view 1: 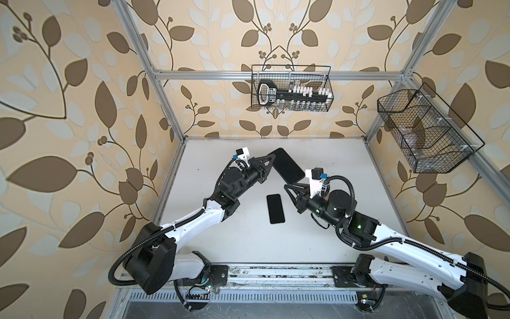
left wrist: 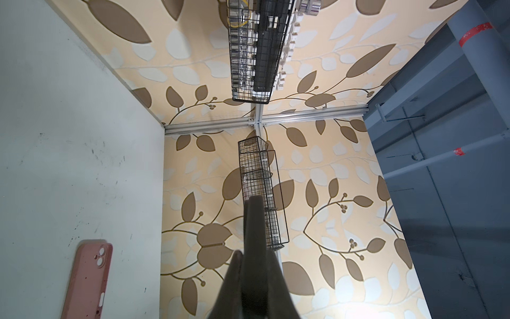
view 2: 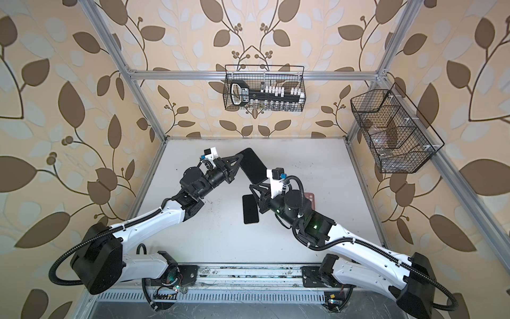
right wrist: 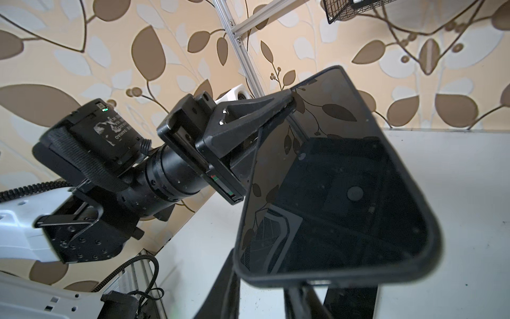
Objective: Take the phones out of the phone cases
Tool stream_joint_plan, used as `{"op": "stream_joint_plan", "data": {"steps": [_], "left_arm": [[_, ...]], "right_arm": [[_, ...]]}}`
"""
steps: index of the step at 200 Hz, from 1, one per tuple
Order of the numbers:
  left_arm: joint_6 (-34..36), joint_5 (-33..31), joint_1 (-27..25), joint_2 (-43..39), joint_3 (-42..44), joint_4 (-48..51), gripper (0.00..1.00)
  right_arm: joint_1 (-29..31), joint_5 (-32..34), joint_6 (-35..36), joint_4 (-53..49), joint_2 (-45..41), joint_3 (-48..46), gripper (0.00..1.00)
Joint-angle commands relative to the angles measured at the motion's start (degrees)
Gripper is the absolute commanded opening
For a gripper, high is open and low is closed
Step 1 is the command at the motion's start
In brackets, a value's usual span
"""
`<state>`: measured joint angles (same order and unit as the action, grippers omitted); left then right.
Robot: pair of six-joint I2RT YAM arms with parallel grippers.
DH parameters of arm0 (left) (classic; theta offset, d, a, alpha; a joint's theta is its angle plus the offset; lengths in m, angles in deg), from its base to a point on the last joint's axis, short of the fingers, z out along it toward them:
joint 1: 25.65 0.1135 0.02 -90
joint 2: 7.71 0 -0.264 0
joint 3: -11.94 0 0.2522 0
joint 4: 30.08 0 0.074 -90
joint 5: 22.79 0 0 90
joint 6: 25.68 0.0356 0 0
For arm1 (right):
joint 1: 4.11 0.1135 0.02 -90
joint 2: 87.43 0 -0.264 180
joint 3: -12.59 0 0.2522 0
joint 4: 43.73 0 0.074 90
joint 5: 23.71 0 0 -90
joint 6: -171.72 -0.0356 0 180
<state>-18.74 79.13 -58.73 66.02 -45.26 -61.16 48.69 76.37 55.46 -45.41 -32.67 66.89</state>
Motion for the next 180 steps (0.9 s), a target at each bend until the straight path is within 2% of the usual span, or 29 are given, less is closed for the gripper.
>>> {"op": "stream_joint_plan", "data": {"steps": [1, 92, 180], "left_arm": [[0.09, 0.03, -0.58, -1.75, -2.35, -0.95, 0.0], [-3.86, 1.17, -0.58, -2.92, -3.29, -1.88, 0.0], [-6.3, 2.05, -0.6, -2.71, -4.55, -3.84, 0.0]], "right_arm": [[0.55, 1.89, 2.74, 2.69, -0.98, 2.67, 0.26], [0.91, 5.06, 5.76, 1.46, -2.02, 0.74, 0.24], [0.49, 4.59, 6.48, 1.2, -2.86, -1.7, 0.25]]}}
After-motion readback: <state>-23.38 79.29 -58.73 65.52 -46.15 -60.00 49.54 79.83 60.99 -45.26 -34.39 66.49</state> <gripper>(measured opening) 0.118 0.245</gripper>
